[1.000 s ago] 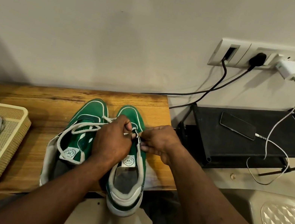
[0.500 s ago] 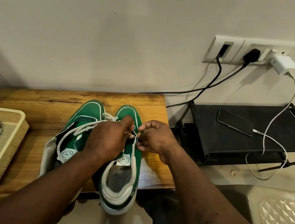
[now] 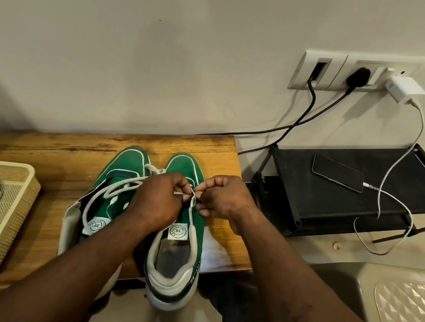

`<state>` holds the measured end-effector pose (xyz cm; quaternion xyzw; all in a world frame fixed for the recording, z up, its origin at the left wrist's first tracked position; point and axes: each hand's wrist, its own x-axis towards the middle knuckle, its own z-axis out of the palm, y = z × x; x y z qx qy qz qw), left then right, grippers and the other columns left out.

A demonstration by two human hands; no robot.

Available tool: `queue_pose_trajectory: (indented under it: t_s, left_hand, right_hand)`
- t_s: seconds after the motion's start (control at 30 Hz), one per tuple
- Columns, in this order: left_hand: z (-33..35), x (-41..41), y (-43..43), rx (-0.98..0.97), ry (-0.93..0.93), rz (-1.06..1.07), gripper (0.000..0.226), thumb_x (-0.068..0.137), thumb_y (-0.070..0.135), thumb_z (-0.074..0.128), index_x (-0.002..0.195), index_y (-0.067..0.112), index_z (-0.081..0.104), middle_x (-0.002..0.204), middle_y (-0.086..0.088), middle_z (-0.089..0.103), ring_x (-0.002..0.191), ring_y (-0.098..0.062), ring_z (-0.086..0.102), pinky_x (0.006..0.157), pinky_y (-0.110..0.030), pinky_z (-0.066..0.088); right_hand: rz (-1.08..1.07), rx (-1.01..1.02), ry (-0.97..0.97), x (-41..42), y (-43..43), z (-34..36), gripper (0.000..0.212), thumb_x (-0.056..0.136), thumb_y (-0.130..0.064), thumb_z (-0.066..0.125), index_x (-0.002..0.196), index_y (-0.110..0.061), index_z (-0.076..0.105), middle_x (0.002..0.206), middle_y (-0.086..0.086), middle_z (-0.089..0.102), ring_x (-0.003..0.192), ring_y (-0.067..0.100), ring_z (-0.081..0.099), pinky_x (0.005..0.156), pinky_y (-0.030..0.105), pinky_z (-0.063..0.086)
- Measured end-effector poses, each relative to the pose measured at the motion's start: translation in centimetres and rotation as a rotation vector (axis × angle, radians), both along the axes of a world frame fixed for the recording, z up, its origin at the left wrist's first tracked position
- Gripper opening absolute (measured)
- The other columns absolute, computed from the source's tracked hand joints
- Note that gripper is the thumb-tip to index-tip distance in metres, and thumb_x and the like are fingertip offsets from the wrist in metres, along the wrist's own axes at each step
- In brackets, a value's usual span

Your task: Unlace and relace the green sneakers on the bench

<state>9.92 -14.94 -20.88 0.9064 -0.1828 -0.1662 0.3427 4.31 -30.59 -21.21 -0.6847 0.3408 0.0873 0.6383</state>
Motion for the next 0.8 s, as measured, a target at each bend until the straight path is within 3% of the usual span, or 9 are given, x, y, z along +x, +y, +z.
queue_pose_trajectory:
  t_s: [0.17,0.4,0.53,0.63,0.8]
  left_hand:
    - [0.1,-0.3,0.0,0.177,-0.236,-0.080,0.029,0.090,0.005,0.069,0.104,0.030,0.063,0.089,0.004,0.073,0.080,-0.019,0.067,0.073,-0.037,0.058]
    - [0.7,-1.4,-0.4,0.359,-0.456,-0.076,0.025,0.095,0.012,0.068,0.108,0.033,0.073,0.082,0.000,0.072,0.071,-0.022,0.065,0.063,-0.035,0.058]
    - [0.4,-1.1,-0.7,0.165,-0.267,0.083,0.020,0.090,0.013,0.075,0.097,0.032,0.078,0.089,0.004,0.078,0.076,-0.017,0.070,0.068,-0.029,0.054]
    - [0.7,-0.8,-1.1,0.042,-0.088,0.225,0.024,0.087,0.004,0.075,0.083,0.028,0.071,0.081,0.010,0.072,0.074,-0.012,0.067,0.064,-0.027,0.049]
    - [1.1,-0.8,-1.4,-0.125,0.119,0.398,0.018,0.081,0.007,0.078,0.078,0.020,0.066,0.074,-0.001,0.072,0.069,-0.024,0.069,0.070,-0.045,0.062]
  right_hand:
    - [0.001,-0.008,0.020,0.2,0.2,-0.5,0.006,0.093,-0.001,0.075,0.095,-0.006,0.076,0.086,0.012,0.078,0.073,0.019,0.076,0.076,0.037,0.066]
    - [-0.002,-0.029,0.029,0.4,0.2,-0.8,0.006,0.091,-0.004,0.079,0.096,-0.005,0.076,0.086,0.011,0.079,0.072,0.018,0.076,0.078,0.039,0.067]
    - [-0.008,-0.010,0.029,0.3,0.2,-0.6,0.005,0.091,-0.004,0.079,0.094,-0.006,0.076,0.085,0.011,0.079,0.072,0.018,0.075,0.075,0.036,0.066]
    - [-0.021,0.004,0.019,0.2,0.3,-0.7,0.005,0.091,-0.003,0.079,0.092,-0.007,0.076,0.084,0.011,0.079,0.072,0.018,0.075,0.074,0.034,0.065]
    - [-0.048,0.055,0.023,0.2,0.6,-0.7,0.006,0.094,-0.003,0.074,0.099,-0.007,0.074,0.087,0.010,0.078,0.072,0.017,0.075,0.075,0.037,0.067]
